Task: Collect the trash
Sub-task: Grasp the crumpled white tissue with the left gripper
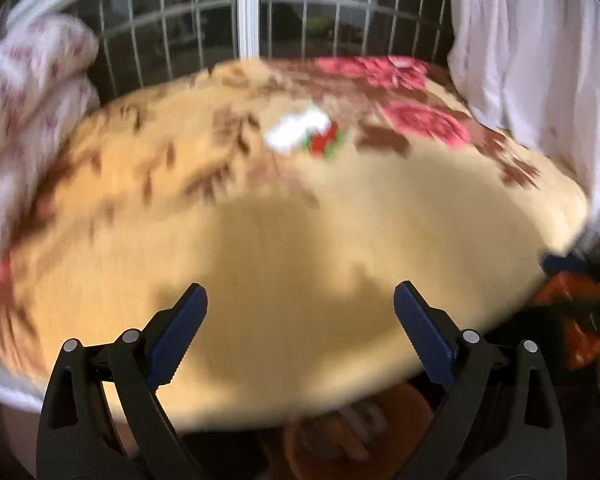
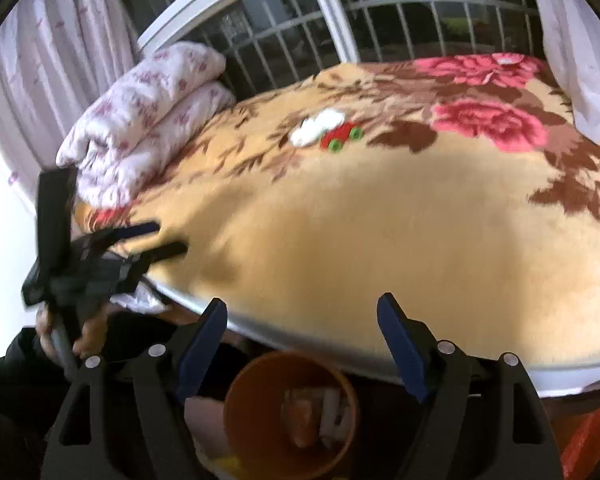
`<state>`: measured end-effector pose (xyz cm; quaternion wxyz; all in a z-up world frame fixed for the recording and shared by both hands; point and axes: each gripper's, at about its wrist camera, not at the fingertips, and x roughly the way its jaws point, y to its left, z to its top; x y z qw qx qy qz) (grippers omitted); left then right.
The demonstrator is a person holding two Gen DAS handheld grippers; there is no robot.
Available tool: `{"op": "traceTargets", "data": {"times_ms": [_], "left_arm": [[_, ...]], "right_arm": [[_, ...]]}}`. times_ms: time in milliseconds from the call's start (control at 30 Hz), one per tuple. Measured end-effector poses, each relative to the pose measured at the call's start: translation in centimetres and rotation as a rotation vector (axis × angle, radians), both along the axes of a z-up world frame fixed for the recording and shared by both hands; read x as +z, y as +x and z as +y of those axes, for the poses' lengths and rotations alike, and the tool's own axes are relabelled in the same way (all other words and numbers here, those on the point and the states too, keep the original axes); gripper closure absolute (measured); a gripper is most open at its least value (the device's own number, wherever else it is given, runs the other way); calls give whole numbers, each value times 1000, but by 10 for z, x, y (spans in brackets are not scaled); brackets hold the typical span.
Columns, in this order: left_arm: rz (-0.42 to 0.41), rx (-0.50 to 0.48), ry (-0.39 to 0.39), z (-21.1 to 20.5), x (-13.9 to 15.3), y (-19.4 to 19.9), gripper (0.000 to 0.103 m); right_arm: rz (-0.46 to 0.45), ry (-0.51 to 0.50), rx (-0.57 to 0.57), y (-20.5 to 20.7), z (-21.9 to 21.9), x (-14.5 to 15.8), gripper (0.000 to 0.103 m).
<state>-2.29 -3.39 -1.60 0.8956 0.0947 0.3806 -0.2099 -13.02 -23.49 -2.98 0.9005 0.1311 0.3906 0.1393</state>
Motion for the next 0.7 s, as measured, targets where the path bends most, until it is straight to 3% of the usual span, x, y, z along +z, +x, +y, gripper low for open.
{"op": "traceTargets", "data": {"times_ms": [100,267,467,700], "left_arm": [[-43,-23,95,-26,0,54,11],[-60,-70,245,-62,-21,134,11],[-82,-152,366,-80,-44,171,11],[-105,-210,391,-92,-51,189,12]], "right_arm": [[20,68,-5,15,2,-8,27],[30,85,-20,15,-12,-15,27],[51,99,-58,21,-28,-22,27],[73,113,-82,37,-37,-30,27]]}}
